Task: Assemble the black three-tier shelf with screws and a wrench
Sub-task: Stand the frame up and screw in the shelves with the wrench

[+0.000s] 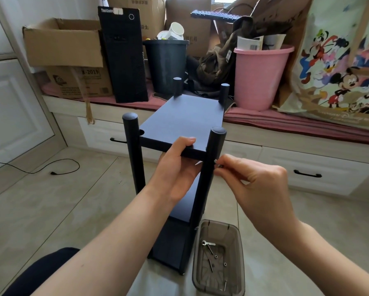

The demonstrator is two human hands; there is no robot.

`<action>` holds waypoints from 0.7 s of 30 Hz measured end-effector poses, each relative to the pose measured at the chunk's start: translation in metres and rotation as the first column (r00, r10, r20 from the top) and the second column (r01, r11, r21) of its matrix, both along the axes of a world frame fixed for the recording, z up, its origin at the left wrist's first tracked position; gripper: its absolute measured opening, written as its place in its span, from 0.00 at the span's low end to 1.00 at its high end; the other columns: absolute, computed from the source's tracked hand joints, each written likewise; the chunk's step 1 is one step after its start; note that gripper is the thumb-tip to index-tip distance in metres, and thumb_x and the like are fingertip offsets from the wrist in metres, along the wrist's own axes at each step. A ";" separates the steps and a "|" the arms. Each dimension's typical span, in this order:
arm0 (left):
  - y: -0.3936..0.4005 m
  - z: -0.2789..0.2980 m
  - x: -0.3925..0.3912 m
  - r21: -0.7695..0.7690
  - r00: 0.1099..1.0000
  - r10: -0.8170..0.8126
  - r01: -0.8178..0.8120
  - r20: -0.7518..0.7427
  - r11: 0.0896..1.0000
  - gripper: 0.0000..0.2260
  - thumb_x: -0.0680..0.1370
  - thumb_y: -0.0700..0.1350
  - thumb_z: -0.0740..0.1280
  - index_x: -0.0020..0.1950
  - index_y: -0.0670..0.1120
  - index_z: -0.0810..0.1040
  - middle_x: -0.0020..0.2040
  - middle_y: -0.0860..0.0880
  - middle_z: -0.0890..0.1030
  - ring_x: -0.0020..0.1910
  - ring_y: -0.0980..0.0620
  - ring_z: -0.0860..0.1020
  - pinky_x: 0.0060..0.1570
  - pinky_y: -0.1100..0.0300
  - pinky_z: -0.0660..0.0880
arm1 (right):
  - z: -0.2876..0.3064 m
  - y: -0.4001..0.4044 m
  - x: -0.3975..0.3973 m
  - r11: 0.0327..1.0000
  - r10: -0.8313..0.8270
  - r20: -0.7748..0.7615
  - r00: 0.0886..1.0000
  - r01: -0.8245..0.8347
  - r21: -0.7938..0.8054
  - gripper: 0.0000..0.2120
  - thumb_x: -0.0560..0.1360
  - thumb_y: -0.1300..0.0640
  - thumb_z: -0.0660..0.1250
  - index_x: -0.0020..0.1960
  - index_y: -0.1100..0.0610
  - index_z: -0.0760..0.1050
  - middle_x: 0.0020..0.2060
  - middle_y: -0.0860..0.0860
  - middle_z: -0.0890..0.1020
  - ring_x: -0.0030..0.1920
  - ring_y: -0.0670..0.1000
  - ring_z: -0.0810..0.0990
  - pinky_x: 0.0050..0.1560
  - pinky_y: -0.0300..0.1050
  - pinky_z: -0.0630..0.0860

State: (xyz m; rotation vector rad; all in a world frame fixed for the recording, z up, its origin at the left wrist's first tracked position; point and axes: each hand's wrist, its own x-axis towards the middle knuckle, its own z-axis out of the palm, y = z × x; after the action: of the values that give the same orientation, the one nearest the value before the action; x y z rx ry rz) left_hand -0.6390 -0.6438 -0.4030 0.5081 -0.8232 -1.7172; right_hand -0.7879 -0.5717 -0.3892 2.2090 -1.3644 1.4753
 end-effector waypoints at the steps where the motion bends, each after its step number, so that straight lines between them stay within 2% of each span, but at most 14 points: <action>1: 0.000 0.000 0.000 0.004 1.000 -0.006 0.006 0.007 1.000 0.09 0.71 0.43 0.69 0.39 0.45 0.68 0.55 0.42 0.64 0.54 0.38 0.71 0.47 0.53 0.82 | 0.000 0.001 0.000 1.000 0.007 0.007 1.000 -0.007 0.007 0.09 0.69 0.67 0.78 0.48 0.60 0.85 0.39 0.50 0.87 0.38 0.48 0.86 0.43 0.42 0.79; 4: -0.001 0.001 0.001 0.010 0.999 -0.032 0.031 0.021 0.999 0.09 0.71 0.44 0.68 0.41 0.45 0.68 0.56 0.42 0.65 0.55 0.38 0.71 0.48 0.51 0.80 | -0.002 0.000 0.000 0.998 0.004 0.096 0.995 -0.010 0.062 0.07 0.69 0.66 0.78 0.46 0.59 0.85 0.36 0.50 0.86 0.35 0.50 0.84 0.41 0.45 0.78; 6: -0.003 0.002 0.000 0.009 0.999 -0.043 0.042 0.020 0.999 0.10 0.71 0.44 0.68 0.45 0.45 0.68 0.58 0.42 0.65 0.55 0.38 0.71 0.51 0.50 0.78 | -0.004 -0.001 0.001 0.998 -0.002 0.123 0.992 -0.006 0.067 0.07 0.69 0.65 0.78 0.46 0.58 0.85 0.35 0.49 0.86 0.34 0.50 0.83 0.41 0.43 0.78; 9: -0.003 0.001 0.001 0.008 0.999 -0.039 0.039 0.032 0.999 0.17 0.71 0.44 0.68 0.55 0.42 0.67 0.58 0.42 0.66 0.55 0.39 0.71 0.56 0.49 0.76 | -0.007 -0.002 0.005 0.997 -0.059 -0.017 0.998 0.058 -0.047 0.06 0.71 0.66 0.76 0.47 0.61 0.84 0.37 0.51 0.85 0.35 0.49 0.83 0.43 0.34 0.76; 13: -0.002 0.000 0.002 0.021 0.998 -0.058 0.057 0.034 0.998 0.17 0.71 0.44 0.68 0.55 0.41 0.68 0.59 0.39 0.67 0.58 0.35 0.71 0.64 0.45 0.74 | -0.011 -0.002 0.000 0.985 -0.070 -0.159 0.985 0.043 -0.165 0.05 0.71 0.66 0.73 0.47 0.65 0.83 0.39 0.55 0.85 0.39 0.52 0.83 0.46 0.38 0.76; 15: -0.002 -0.001 0.003 0.024 0.997 -0.066 0.065 0.041 0.998 0.17 0.71 0.44 0.68 0.55 0.41 0.68 0.60 0.39 0.68 0.59 0.35 0.72 0.67 0.44 0.72 | -0.011 -0.002 0.000 0.991 -0.063 -0.078 0.995 0.053 -0.119 0.05 0.71 0.66 0.75 0.47 0.64 0.84 0.39 0.53 0.86 0.39 0.49 0.82 0.47 0.32 0.76; 17: -0.002 -0.001 0.004 0.015 0.997 -0.070 0.069 0.046 0.998 0.19 0.72 0.44 0.68 0.58 0.41 0.67 0.61 0.39 0.68 0.59 0.35 0.73 0.68 0.44 0.71 | -0.010 -0.002 0.002 0.998 -0.051 0.038 0.998 0.052 -0.020 0.05 0.70 0.66 0.77 0.45 0.60 0.85 0.36 0.49 0.85 0.36 0.45 0.81 0.43 0.31 0.75; 21: -0.002 -0.002 0.004 0.003 0.996 -0.059 0.059 0.067 0.998 0.20 0.72 0.45 0.68 0.61 0.42 0.67 0.60 0.41 0.68 0.57 0.38 0.72 0.68 0.45 0.71 | -0.007 0.001 0.006 0.989 0.015 0.220 0.975 -0.047 0.140 0.08 0.70 0.65 0.77 0.47 0.56 0.85 0.36 0.44 0.85 0.35 0.45 0.82 0.42 0.42 0.79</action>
State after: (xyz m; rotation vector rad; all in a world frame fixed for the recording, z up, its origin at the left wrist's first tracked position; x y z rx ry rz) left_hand -0.6345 -0.6455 -0.4046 0.5495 -0.8938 -1.7628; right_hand -0.7821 -0.5708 -0.3959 2.2149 -1.5552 1.7266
